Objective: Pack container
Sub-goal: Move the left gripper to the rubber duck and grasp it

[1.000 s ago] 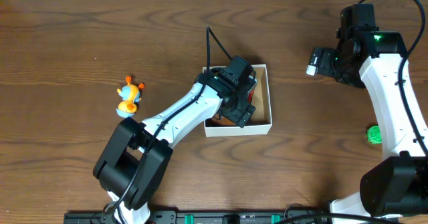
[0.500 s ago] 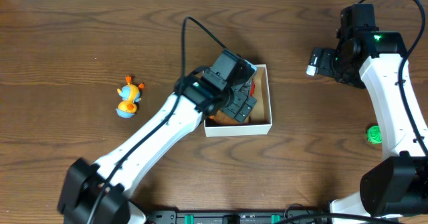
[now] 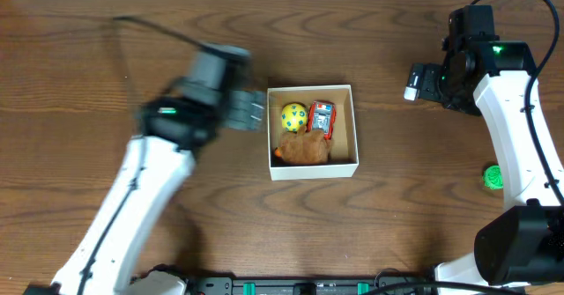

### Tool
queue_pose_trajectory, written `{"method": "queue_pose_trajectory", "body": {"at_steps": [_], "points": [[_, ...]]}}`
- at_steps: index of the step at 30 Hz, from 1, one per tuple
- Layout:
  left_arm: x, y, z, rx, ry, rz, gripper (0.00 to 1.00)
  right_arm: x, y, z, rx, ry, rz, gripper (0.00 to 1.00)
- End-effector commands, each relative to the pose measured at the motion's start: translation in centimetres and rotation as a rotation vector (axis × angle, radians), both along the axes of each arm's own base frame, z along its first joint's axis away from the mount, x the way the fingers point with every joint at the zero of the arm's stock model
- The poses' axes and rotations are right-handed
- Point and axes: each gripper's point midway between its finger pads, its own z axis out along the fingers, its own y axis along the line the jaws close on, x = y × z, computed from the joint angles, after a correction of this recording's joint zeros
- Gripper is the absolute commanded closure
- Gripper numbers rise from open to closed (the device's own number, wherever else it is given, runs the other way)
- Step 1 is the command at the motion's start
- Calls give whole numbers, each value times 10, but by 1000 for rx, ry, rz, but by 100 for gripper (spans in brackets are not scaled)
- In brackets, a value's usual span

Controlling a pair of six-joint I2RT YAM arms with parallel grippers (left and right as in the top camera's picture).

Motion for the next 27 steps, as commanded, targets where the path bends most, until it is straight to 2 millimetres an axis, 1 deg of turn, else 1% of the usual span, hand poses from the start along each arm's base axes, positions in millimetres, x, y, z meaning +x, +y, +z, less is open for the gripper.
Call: {"method": "queue_pose_trajectory", "body": {"at_steps": [1, 3, 6, 8, 11, 17, 21, 24, 27], "points": [[5, 59, -9, -18, 42, 205, 2, -1, 0, -2, -3, 7, 17, 1], [6, 74, -21, -40, 90, 211, 2, -1, 0, -2, -3, 7, 17, 1], [10, 95, -48, -45, 175, 246, 2, -1, 0, -2, -3, 7, 17, 1], [11, 106, -68, -37, 234, 267, 2, -2, 0, -2, -3, 8, 17, 1], [13, 115, -101, -30, 326, 285, 2, -2, 0, -2, -3, 10, 17, 1], [11, 117, -155, -21, 476, 290, 2, -2, 0, -2, -3, 11, 17, 1], [9, 117, -184, -16, 548, 290, 2, -3, 0, -2, -3, 16, 17, 1], [6, 116, -197, -13, 584, 290, 2, -5, 0, -3, -6, 24, 25, 1], [5, 116, -203, -12, 599, 290, 2, -6, 0, -3, -7, 27, 28, 1]]}}
